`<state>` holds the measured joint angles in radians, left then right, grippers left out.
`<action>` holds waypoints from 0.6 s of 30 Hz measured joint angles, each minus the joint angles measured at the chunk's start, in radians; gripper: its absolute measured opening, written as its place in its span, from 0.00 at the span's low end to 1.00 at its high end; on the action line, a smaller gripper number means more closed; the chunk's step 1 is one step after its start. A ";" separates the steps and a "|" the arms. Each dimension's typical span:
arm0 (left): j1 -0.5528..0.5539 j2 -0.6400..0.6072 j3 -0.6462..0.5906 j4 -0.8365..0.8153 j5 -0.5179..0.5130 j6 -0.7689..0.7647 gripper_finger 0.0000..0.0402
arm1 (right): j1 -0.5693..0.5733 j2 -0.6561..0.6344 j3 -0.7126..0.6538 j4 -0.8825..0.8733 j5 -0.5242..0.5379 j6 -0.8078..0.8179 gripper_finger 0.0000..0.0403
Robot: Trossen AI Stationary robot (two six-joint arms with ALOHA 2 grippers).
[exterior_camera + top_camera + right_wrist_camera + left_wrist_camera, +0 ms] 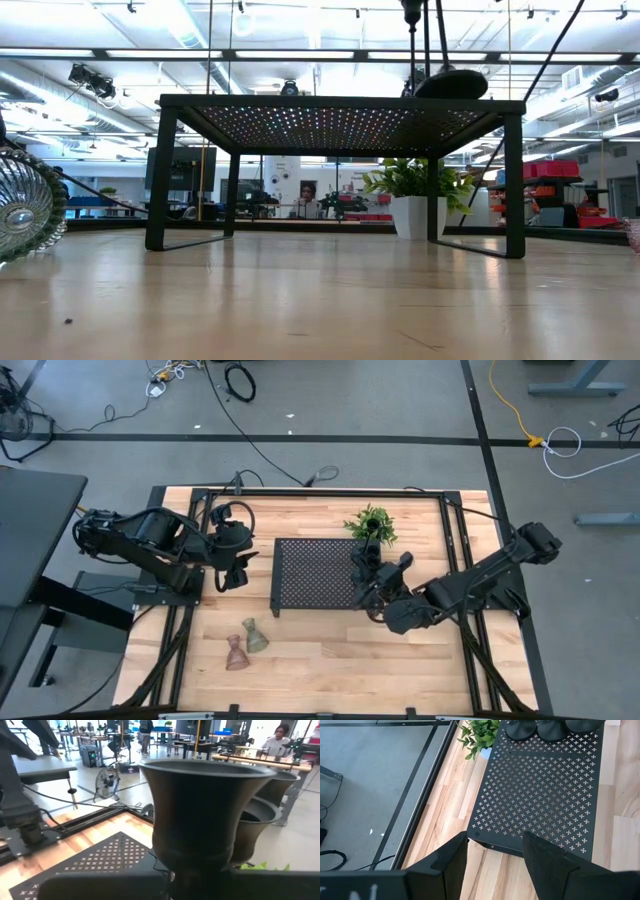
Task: Pick & Place candle stick holders
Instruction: Put the black metal candle holder on the shelf
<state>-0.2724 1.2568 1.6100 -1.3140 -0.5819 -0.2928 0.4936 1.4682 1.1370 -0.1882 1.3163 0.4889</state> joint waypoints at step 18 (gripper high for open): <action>0.000 0.000 0.000 0.000 0.000 -0.001 0.48 | -0.056 0.011 0.000 0.021 0.011 -0.001 0.03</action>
<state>-0.2723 1.2568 1.6100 -1.3140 -0.5819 -0.2934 0.4373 1.4788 1.1370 -0.1673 1.3270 0.4881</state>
